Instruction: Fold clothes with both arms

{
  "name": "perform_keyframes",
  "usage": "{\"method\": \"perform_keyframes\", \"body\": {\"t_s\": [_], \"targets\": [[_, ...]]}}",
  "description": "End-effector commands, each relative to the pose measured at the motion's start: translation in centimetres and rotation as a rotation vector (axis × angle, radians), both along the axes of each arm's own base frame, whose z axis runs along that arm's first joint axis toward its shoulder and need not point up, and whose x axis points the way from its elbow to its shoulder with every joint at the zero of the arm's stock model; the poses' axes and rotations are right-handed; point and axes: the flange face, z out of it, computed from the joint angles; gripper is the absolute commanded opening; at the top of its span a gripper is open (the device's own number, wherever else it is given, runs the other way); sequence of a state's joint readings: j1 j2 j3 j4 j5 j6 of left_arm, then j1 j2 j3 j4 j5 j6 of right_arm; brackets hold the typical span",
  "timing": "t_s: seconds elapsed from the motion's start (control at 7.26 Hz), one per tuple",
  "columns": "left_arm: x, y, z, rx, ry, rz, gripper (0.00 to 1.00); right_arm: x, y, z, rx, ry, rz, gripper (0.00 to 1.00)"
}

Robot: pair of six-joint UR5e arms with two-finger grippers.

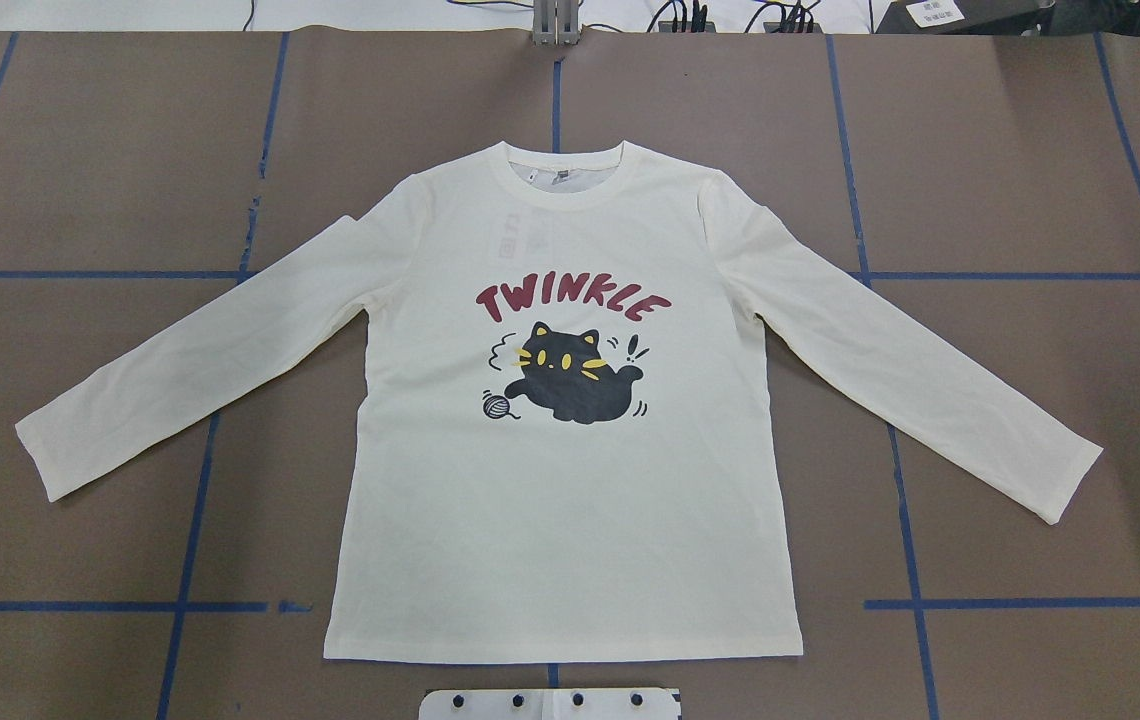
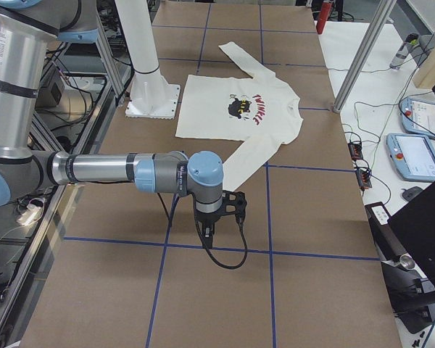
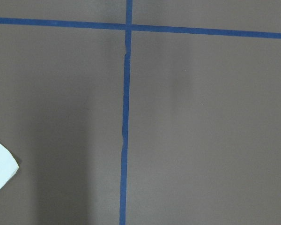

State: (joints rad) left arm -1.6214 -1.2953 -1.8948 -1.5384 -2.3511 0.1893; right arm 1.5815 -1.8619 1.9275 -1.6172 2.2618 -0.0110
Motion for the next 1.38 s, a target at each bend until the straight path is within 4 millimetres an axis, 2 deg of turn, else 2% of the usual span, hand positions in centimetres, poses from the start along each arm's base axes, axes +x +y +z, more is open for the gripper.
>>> {"method": "perform_keyframes", "body": {"t_s": [0.0, 0.14, 0.28, 0.41, 0.55, 0.69, 0.96, 1.1, 1.24], "targets": [[0.0, -0.1, -0.6, 0.012, 0.004, 0.002, 0.99, 0.0, -0.1, -0.4, 0.008, -0.002, 0.000, 1.00], [0.1, -0.2, -0.8, 0.015, 0.009, -0.001, 0.99, 0.0, -0.2, -0.6, 0.014, -0.002, 0.000, 1.00], [0.1, -0.3, -2.3, 0.045, 0.007, -0.001, 0.99, -0.1, -0.4, -0.8, 0.019, -0.002, 0.001, 1.00], [0.2, -0.5, -2.6, 0.060, 0.005, 0.002, 0.99, -0.1, -1.2, -1.5, 0.033, -0.013, 0.005, 1.00], [0.1, -0.7, -2.9, 0.086, -0.003, 0.001, 0.99, -0.2, -3.0, -3.5, 0.082, -0.014, 0.003, 1.00], [0.2, -1.4, -3.9, 0.138, 0.000, 0.005, 0.99, -0.3, -5.2, -6.0, 0.141, -0.023, 0.004, 1.00], [0.0, -3.5, -6.4, 0.324, -0.016, 0.002, 0.99, -0.2, -7.1, -8.2, 0.300, -0.017, 0.006, 1.00], [-0.2, -6.2, -9.0, 0.464, -0.023, -0.001, 0.99, -0.3, -7.3, -8.6, 0.334, -0.031, 0.006, 1.00], [-0.3, -6.6, -10.0, 0.555, -0.027, -0.003, 0.99, -0.3, -7.0, -8.4, 0.334, -0.042, 0.003, 1.00]]}}
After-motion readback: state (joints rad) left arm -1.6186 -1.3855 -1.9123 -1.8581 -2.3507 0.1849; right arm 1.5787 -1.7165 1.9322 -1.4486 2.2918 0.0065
